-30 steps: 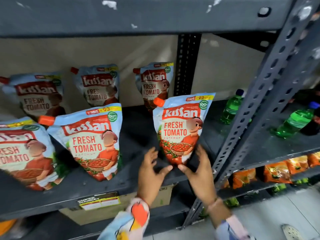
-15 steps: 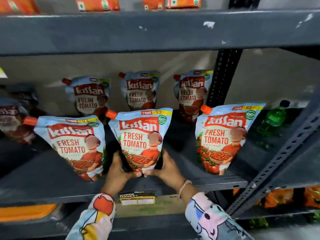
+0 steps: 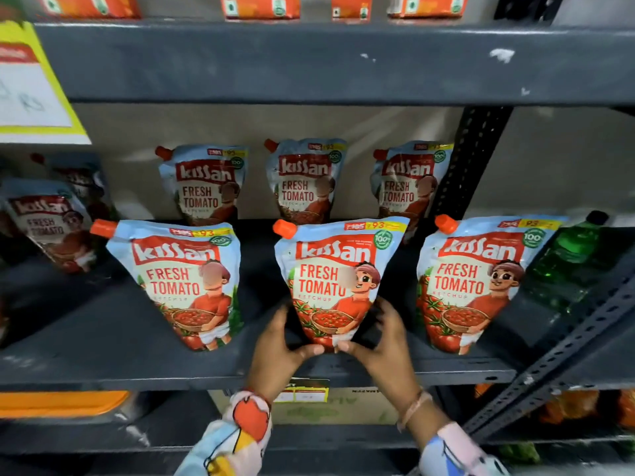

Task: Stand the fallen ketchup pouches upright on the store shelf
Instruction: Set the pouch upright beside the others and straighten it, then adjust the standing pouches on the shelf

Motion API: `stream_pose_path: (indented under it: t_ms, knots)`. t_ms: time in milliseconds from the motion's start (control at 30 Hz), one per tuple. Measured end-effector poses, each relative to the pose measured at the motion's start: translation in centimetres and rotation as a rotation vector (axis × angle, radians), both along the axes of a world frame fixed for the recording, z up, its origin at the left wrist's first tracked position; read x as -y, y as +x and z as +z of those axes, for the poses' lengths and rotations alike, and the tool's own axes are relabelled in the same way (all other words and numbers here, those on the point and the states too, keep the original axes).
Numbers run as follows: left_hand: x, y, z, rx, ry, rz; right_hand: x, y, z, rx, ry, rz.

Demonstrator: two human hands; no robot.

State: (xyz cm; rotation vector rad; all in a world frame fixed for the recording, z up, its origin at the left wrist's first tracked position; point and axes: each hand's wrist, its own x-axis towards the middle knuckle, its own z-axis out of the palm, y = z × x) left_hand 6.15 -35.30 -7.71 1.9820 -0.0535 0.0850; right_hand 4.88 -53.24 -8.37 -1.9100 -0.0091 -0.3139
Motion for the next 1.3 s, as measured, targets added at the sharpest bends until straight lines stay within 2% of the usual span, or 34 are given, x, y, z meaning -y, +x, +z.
stream_pose_path:
  t_ms: [67, 100, 167, 233, 300, 400, 500, 667, 1000, 1067, 1133, 1200, 1233, 1300]
  knots:
    - [-1.9, -2.1, -0.7, 0.06, -0.032, 0.196, -1.5, -3.2, -0.9, 0.14, -0.103, -0.187]
    - [-3.4, -3.4, -1.2, 0.09, -0.059, 0.307, -2.9, -4.8, -1.2, 0.194, -0.134, -0.172]
    - [-7.0, -5.2, -1.8, 0.131, -0.085, 0.495, -6.0, -6.6, -2.3, 0.241, -0.18, -0.047]
    - [-11.0, -5.1, -1.9, 0.1, -0.028, 0.569, -9.5, -6.0, -2.0, 0.195, -0.145, 0.106]
    - [-15.1, -3.2, -1.4, 0.017, 0.067, 0.471, -12.6, -3.6, -0.7, 0.089, -0.063, 0.193]
    - [-18.5, 0.4, -0.1, -0.042, 0.1, 0.135, -15.2, 1.1, 0.4, -0.086, 0.067, 0.306]
    - [-19.2, 2.3, 0.3, -0.094, 0.079, -0.052, -17.1, 4.1, 0.6, -0.173, 0.055, 0.415]
    - [-20.0, 2.7, 0.0, -0.07, 0.029, -0.078, -19.2, 4.2, -0.4, -0.148, 0.004, 0.347]
    - [-20.7, 1.5, 0.2, -0.072, 0.108, -0.063, -20.0, 3.8, -0.4, -0.112, -0.036, 0.294]
    - [-21.3, 0.1, -0.3, -0.04, 0.103, 0.047, -20.1, 3.0, -0.3, -0.067, 0.012, 0.216]
    - [-23.0, -2.1, -0.7, 0.049, 0.06, 0.254, -20.4, 1.4, -0.6, 0.027, 0.05, 0.019]
    - [-26.3, -4.1, -1.3, 0.142, 0.076, 0.497, -21.6, -1.2, -1.7, 0.129, -0.047, -0.188]
    - [-28.2, -5.0, -1.6, 0.168, 0.082, 0.608, -22.6, -2.7, -2.1, 0.172, -0.104, -0.225]
    - [-32.6, -5.8, -1.5, 0.186, 0.071, 0.773, -25.9, -4.6, -2.5, 0.251, -0.145, -0.145]
